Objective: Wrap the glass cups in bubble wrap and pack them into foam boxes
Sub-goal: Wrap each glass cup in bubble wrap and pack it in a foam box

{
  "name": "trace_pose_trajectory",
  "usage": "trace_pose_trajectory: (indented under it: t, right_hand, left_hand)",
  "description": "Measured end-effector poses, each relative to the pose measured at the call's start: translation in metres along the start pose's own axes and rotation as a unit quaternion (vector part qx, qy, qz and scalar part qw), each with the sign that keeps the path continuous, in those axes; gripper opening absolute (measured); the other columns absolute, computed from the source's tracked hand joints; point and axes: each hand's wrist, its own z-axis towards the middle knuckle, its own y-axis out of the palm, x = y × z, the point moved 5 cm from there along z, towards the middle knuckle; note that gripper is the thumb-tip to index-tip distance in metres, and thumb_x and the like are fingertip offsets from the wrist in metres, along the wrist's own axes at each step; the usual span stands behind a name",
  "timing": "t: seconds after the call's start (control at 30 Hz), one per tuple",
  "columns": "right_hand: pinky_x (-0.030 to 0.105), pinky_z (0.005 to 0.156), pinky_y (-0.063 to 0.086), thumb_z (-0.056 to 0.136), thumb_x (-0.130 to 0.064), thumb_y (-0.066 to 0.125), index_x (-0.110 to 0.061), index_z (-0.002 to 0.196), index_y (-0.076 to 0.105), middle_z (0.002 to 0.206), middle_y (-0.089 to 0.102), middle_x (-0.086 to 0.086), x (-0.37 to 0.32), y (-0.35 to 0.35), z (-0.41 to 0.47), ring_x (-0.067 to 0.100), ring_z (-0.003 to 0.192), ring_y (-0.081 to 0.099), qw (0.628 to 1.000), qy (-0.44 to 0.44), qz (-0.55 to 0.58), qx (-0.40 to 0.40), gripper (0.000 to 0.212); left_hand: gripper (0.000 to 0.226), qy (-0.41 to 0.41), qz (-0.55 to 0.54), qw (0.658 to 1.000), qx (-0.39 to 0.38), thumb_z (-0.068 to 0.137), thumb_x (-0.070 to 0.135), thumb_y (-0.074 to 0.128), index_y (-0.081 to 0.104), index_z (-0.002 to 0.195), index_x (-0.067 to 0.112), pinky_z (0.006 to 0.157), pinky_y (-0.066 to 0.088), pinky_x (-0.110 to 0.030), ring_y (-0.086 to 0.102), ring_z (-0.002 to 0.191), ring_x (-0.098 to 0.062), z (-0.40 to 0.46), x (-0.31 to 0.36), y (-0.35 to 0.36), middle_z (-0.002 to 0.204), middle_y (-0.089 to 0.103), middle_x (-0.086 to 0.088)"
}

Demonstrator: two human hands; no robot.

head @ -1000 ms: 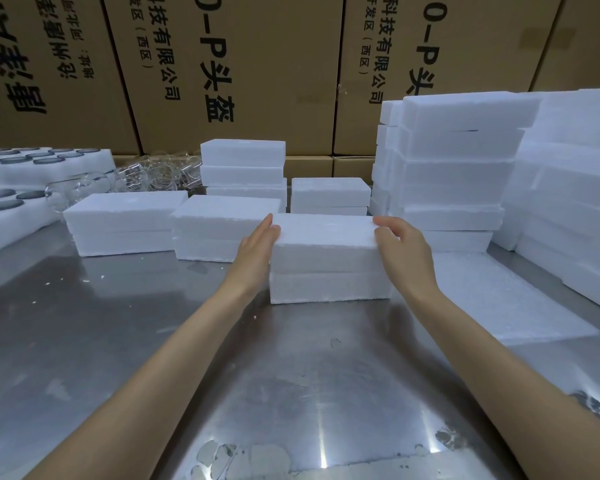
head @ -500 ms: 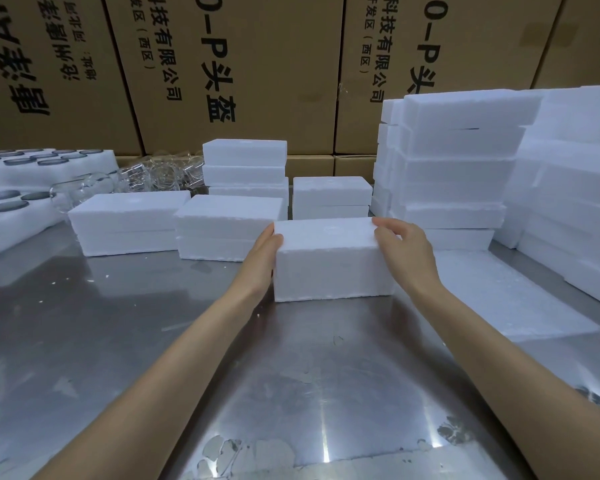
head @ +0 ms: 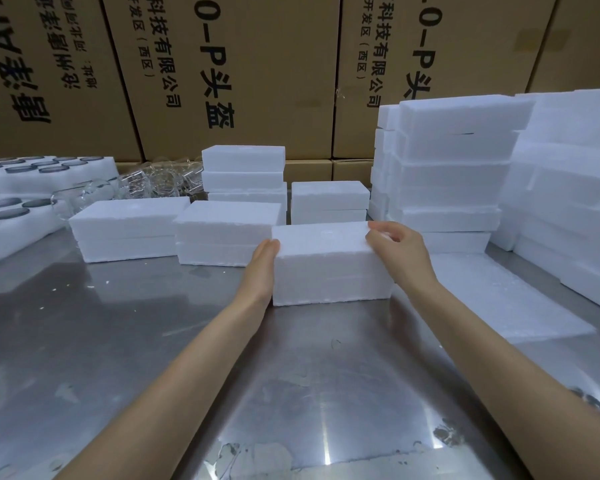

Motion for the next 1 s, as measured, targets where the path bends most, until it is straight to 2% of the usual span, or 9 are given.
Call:
trace_pose_trajectory:
  t: [0.1, 0.23, 0.33, 0.47, 0.57, 0.67, 0.77, 0.9, 1.0]
  right_hand:
    - [0.033, 0.091, 0.041, 0.085, -0.036, 0.053, -0.036, 0.116, 0.063, 0.122, 0.057, -0.012, 0.002, -0.001, -0.002, 0.01, 0.111, 0.05, 1.0, -0.014, -0.009, 0.011, 0.033]
    - [0.027, 0.093, 0.036, 0.091, -0.04, 0.052, -0.029, 0.127, 0.059, 0.138, 0.048, -0.003, 0.001, 0.0, -0.003, 0.01, 0.117, 0.045, 0.999, -0.03, 0.007, -0.034, 0.037]
    - [0.042, 0.106, 0.038, 0.09, -0.056, 0.05, -0.032, 0.136, 0.049, 0.146, 0.038, 0.0, -0.004, -0.011, -0.004, 0.02, 0.13, 0.04, 0.999, 0.001, 0.027, -0.046, 0.053]
    - [0.034, 0.07, 0.044, 0.088, -0.066, 0.042, -0.033, 0.122, 0.049, 0.127, 0.049, -0.001, -0.004, -0.029, -0.005, 0.021, 0.108, 0.051, 0.994, 0.086, 0.064, -0.03, 0.048]
    - [0.035, 0.074, 0.046, 0.084, -0.072, 0.04, -0.029, 0.123, 0.051, 0.116, 0.056, -0.001, 0.005, -0.024, -0.014, 0.02, 0.099, 0.056, 0.985, 0.142, 0.066, -0.07, 0.06]
    - [0.031, 0.066, 0.049, 0.08, -0.074, 0.045, -0.034, 0.118, 0.053, 0.105, 0.06, -0.006, 0.007, -0.017, -0.023, 0.016, 0.091, 0.06, 0.98, 0.157, 0.085, -0.09, 0.055]
    - [0.033, 0.066, 0.051, 0.083, -0.069, 0.046, -0.033, 0.122, 0.049, 0.111, 0.057, -0.003, 0.004, -0.02, -0.023, 0.02, 0.095, 0.058, 0.981, 0.153, 0.091, -0.075, 0.053]
    - [0.033, 0.065, 0.052, 0.084, -0.067, 0.045, -0.035, 0.117, 0.048, 0.109, 0.056, -0.004, -0.009, -0.028, -0.016, 0.02, 0.099, 0.058, 0.984, 0.112, 0.132, -0.043, 0.046]
    - [0.032, 0.063, 0.052, 0.089, -0.063, 0.041, -0.037, 0.108, 0.05, 0.095, 0.058, -0.011, -0.026, -0.023, -0.007, 0.012, 0.089, 0.059, 0.984, 0.08, 0.159, -0.033, 0.034]
  left_hand:
    - [0.018, -0.001, -0.005, 1.0, 0.011, 0.096, 0.033, 0.048, 0.064, 0.093, 0.024, 0.11, 0.037, -0.046, 0.057, 0.112, -0.022, -0.004, 0.003, 0.002, 0.114, 0.064, 0.0]
    - [0.04, 0.012, 0.022, 1.0, 0.011, 0.097, 0.044, 0.043, 0.058, 0.124, 0.02, 0.104, 0.044, -0.04, 0.058, 0.113, -0.021, -0.011, 0.008, 0.003, 0.131, 0.058, -0.003]
    - [0.048, 0.004, 0.004, 1.0, 0.009, 0.097, 0.052, 0.04, 0.058, 0.127, 0.018, 0.076, 0.05, -0.022, 0.059, 0.107, -0.01, -0.013, 0.015, -0.001, 0.13, 0.058, -0.003]
    - [0.061, -0.015, 0.036, 0.999, 0.013, 0.095, 0.058, 0.038, 0.044, 0.142, 0.019, 0.103, 0.036, -0.034, 0.048, 0.126, -0.027, -0.016, 0.016, -0.011, 0.142, 0.046, -0.007]
    - [0.06, -0.042, 0.042, 0.998, -0.017, 0.094, 0.06, 0.036, 0.049, 0.135, 0.018, 0.093, 0.039, -0.032, 0.058, 0.108, -0.026, -0.021, 0.008, -0.01, 0.129, 0.053, -0.004]
    - [0.048, -0.029, 0.017, 0.999, -0.035, 0.096, 0.055, 0.037, 0.055, 0.119, 0.017, 0.084, 0.041, -0.03, 0.059, 0.089, -0.014, -0.025, 0.008, -0.005, 0.104, 0.061, 0.002]
    - [0.049, -0.007, 0.011, 0.999, -0.036, 0.096, 0.053, 0.039, 0.057, 0.119, 0.013, 0.075, 0.045, -0.027, 0.059, 0.084, -0.011, -0.029, 0.014, -0.001, 0.095, 0.062, 0.004]
    - [0.057, 0.06, 0.035, 0.996, -0.046, 0.097, 0.053, 0.033, 0.057, 0.128, 0.013, 0.076, 0.043, -0.02, 0.059, 0.089, -0.01, -0.031, 0.037, 0.001, 0.114, 0.063, 0.002]
    - [0.058, 0.107, 0.039, 0.993, -0.031, 0.097, 0.055, 0.031, 0.06, 0.126, 0.015, 0.093, 0.038, -0.027, 0.056, 0.108, -0.016, -0.027, 0.056, -0.004, 0.124, 0.062, 0.0]
